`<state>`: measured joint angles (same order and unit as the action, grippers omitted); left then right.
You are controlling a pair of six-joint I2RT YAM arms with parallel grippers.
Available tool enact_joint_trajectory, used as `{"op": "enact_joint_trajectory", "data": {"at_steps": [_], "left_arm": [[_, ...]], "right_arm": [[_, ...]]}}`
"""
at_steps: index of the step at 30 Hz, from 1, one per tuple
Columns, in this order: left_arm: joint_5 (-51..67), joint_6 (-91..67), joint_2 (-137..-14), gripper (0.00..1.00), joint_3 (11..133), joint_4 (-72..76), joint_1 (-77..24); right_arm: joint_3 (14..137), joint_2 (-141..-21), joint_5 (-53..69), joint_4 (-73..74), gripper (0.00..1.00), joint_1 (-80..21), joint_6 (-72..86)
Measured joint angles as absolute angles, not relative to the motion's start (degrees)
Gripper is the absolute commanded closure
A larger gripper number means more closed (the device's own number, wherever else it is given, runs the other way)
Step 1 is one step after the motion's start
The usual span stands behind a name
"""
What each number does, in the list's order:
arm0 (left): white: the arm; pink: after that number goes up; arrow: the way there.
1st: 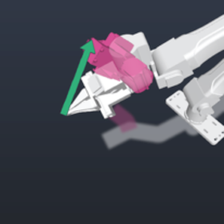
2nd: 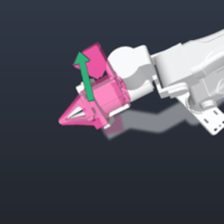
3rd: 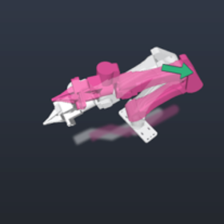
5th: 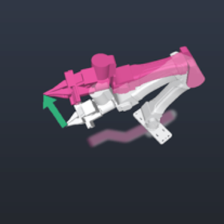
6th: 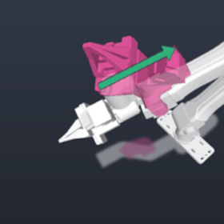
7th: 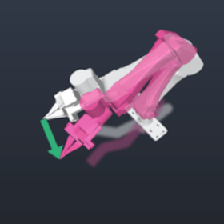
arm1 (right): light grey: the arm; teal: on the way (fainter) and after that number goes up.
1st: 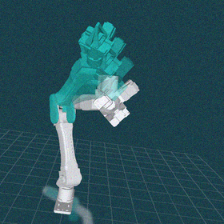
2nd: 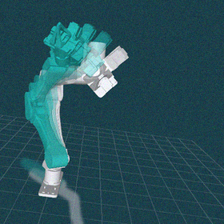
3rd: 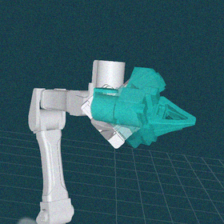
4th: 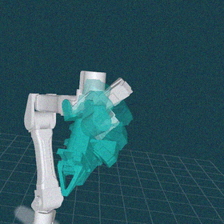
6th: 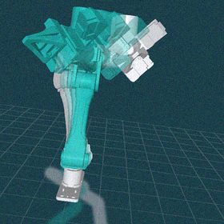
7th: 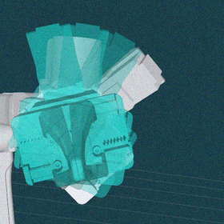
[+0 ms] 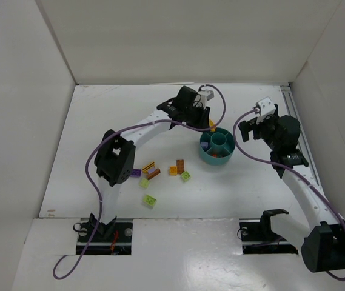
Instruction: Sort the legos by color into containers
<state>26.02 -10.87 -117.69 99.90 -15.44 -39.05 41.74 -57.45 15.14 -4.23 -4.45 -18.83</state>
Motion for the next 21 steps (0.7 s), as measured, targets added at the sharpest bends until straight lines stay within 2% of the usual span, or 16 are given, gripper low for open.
{"op": "enact_joint_trajectory", "data": {"at_steps": [5, 7, 16, 18, 21], "left_arm": [[24.29, -7.94, -117.71, 1.00, 100.51, -17.06, -40.73], [23.81, -7.03, -117.71, 0.97, 100.60, -17.63, -41.45], [23.49, -5.48, -119.13, 0.65, 102.56, -19.33, -42.09], [23.46, -5.32, -119.13, 0.53, 102.65, -19.62, -41.91], [23.62, -5.13, -119.13, 0.48, 103.13, -19.66, -41.78]], "right_arm": [[41.74, -57.63, 15.18, -4.21, 0.00, -4.45, -19.31], [41.74, -57.93, 15.18, -4.21, 0.00, -4.45, -19.53], [41.74, -58.43, 15.20, -3.81, 0.00, -4.45, -19.77], [41.74, -58.43, 15.20, -3.81, 0.00, -4.45, -19.75], [41.74, -58.43, 15.20, -3.79, 0.00, -4.45, -19.94]]}}
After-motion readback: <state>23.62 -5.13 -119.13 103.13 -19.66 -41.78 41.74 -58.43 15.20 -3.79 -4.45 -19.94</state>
